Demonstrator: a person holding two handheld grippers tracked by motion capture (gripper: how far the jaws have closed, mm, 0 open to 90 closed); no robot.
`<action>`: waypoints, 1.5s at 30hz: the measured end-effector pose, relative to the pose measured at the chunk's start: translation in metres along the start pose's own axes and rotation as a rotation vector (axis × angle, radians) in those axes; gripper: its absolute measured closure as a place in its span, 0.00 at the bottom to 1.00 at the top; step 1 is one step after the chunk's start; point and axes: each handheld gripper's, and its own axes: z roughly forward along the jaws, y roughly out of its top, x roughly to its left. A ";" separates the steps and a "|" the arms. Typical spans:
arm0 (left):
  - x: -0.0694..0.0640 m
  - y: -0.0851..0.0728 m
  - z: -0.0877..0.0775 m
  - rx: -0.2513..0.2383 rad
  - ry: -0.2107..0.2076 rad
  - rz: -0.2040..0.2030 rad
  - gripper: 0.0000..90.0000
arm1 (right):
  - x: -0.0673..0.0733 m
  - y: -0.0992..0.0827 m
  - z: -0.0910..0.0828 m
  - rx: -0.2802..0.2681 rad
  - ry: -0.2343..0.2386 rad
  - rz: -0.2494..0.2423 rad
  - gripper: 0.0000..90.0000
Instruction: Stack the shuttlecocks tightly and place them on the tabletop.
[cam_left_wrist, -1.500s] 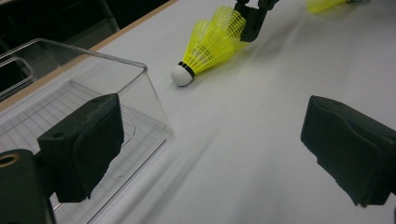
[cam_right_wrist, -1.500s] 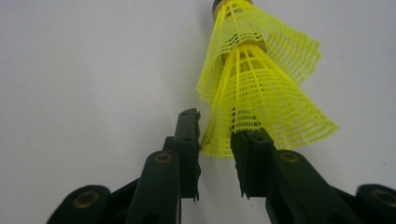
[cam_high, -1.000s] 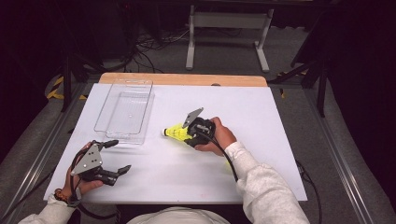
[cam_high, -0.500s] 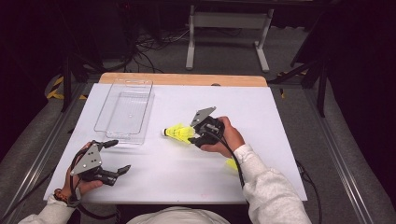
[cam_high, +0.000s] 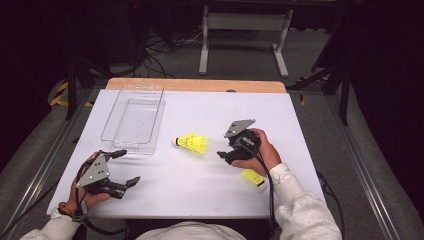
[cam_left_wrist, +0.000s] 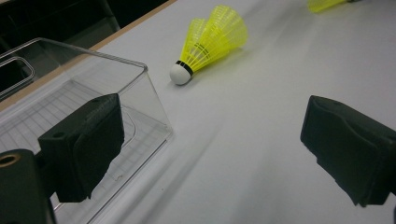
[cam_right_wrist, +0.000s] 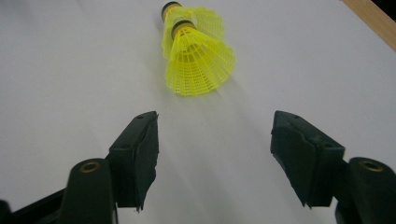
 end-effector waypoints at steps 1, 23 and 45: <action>0.000 0.000 0.000 -0.001 0.001 0.000 0.08 | 0.000 -0.002 -0.001 0.000 -0.002 0.004 0.36; 0.003 0.003 0.006 -0.006 0.003 0.009 0.08 | 0.002 -0.053 -0.030 -0.081 -0.087 0.105 0.30; 0.000 0.003 0.007 0.000 -0.002 0.029 0.08 | 0.008 -0.082 -0.045 -0.126 -0.165 0.120 0.26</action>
